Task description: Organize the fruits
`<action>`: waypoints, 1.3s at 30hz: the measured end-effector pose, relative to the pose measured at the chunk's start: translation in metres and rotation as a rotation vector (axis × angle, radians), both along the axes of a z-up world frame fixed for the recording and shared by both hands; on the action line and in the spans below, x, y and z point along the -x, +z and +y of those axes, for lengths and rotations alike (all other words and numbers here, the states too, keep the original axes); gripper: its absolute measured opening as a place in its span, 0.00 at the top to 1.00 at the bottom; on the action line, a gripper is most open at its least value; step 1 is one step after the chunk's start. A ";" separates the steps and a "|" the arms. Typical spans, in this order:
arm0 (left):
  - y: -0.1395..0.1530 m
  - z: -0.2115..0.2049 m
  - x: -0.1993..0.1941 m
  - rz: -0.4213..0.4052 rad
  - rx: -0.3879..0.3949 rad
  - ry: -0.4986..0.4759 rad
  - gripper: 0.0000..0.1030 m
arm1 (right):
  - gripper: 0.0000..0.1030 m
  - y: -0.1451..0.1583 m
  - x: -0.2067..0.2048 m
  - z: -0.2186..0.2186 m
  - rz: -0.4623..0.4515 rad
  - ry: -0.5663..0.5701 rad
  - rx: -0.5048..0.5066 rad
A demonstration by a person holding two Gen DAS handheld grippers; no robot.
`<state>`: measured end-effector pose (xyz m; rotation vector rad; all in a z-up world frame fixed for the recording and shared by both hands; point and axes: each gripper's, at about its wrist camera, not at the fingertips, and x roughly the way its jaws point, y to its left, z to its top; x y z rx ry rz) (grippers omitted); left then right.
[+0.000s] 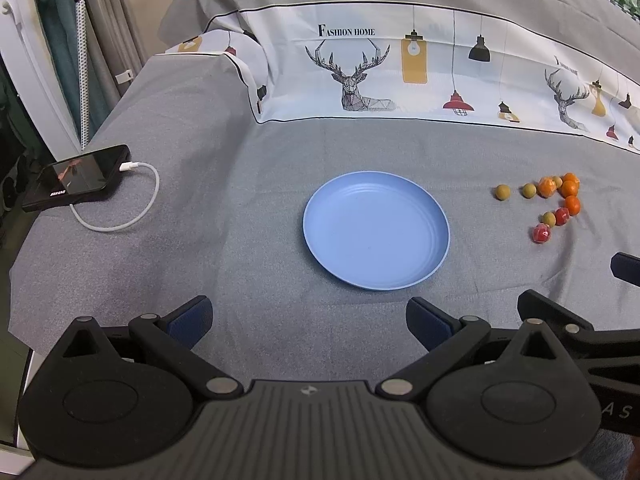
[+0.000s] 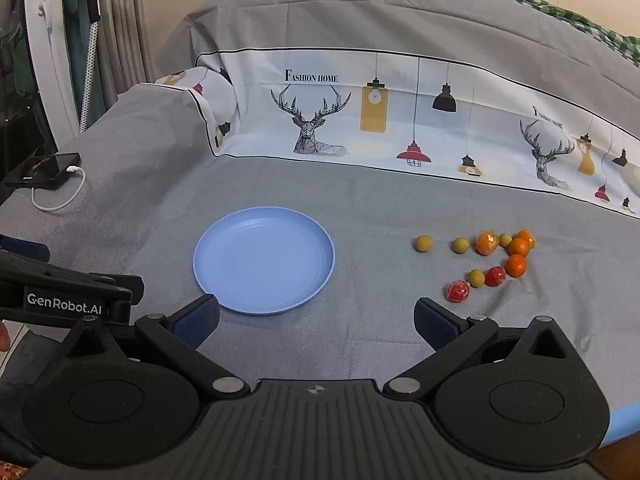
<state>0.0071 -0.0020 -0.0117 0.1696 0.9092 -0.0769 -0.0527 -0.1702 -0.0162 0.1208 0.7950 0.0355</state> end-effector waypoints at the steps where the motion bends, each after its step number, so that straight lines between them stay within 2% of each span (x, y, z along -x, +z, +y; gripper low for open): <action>1: 0.000 -0.001 0.000 0.001 -0.001 0.001 0.00 | 0.00 0.000 0.000 0.000 0.001 0.000 -0.001; 31: -0.014 -0.016 -0.022 0.068 -0.035 -0.009 0.00 | 0.00 -0.013 -0.019 -0.010 0.040 0.016 -0.029; 35: -0.022 -0.030 -0.031 0.084 -0.046 -0.015 0.00 | 0.00 -0.025 -0.023 -0.027 0.072 -0.022 -0.069; 39: -0.033 -0.057 -0.044 0.092 -0.066 -0.054 0.00 | 0.00 -0.047 -0.019 -0.066 0.069 -0.173 -0.106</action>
